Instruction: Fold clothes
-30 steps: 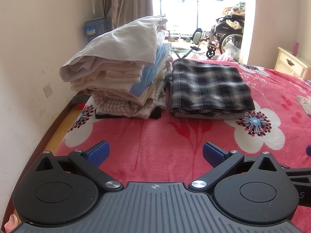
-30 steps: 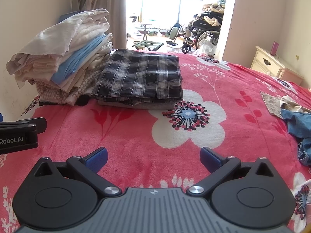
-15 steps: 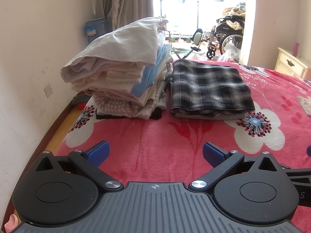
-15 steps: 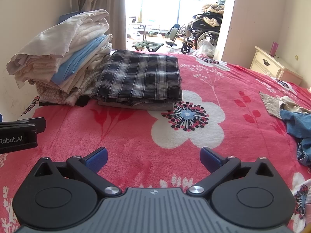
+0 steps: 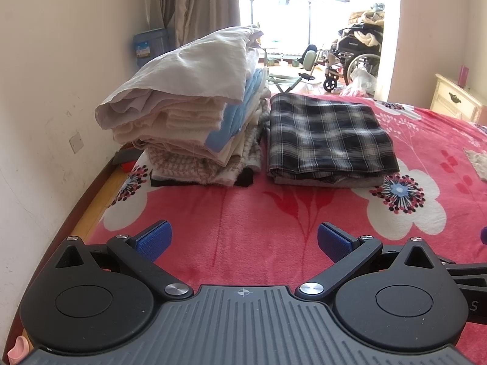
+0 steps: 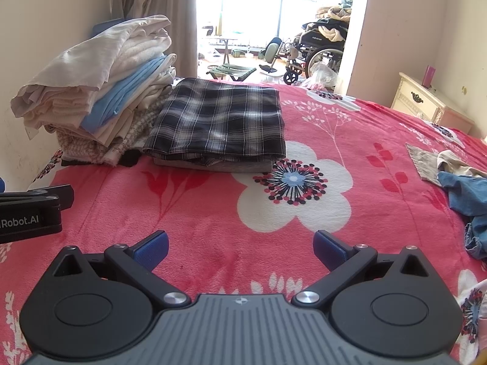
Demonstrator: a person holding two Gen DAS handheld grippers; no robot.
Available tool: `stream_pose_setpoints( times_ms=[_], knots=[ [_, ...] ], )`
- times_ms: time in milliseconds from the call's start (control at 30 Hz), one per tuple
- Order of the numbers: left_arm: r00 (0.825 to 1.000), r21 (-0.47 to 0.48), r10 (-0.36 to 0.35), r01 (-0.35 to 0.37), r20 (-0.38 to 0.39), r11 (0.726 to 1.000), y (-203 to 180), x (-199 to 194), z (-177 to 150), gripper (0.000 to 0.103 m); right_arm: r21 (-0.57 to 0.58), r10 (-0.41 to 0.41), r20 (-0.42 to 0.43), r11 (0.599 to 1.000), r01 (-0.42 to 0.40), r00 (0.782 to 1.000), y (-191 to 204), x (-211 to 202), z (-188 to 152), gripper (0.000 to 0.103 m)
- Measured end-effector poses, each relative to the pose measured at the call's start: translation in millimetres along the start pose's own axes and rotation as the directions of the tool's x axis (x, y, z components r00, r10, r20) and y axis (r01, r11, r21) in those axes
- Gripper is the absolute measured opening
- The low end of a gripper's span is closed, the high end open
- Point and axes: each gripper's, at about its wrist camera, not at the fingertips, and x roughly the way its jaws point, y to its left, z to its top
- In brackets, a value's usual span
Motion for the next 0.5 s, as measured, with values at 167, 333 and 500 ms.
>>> stream_pose_setpoints(
  times_ms=[167, 333, 500],
  knots=[
    [1.000, 0.001, -0.001, 0.001, -0.002, 1.000, -0.3, 0.3, -0.5, 0.103, 0.005, -0.001, -0.002, 1.000, 0.001, 1.000, -1.7, -0.1, 0.1, 0.103],
    [1.000, 0.007, -0.001, 0.001, -0.005, 1.000, -2.8, 0.9, -2.0, 0.103, 0.011, -0.005, 0.004, 1.000, 0.005, 1.000, -4.2, -1.3, 1.1, 0.103],
    [1.000, 0.011, 0.002, -0.001, -0.007, 1.000, -5.9, 2.1, -1.7, 0.103, 0.027, -0.015, 0.010, 1.000, 0.014, 1.000, -10.0, -3.9, 4.0, 0.103]
  ],
)
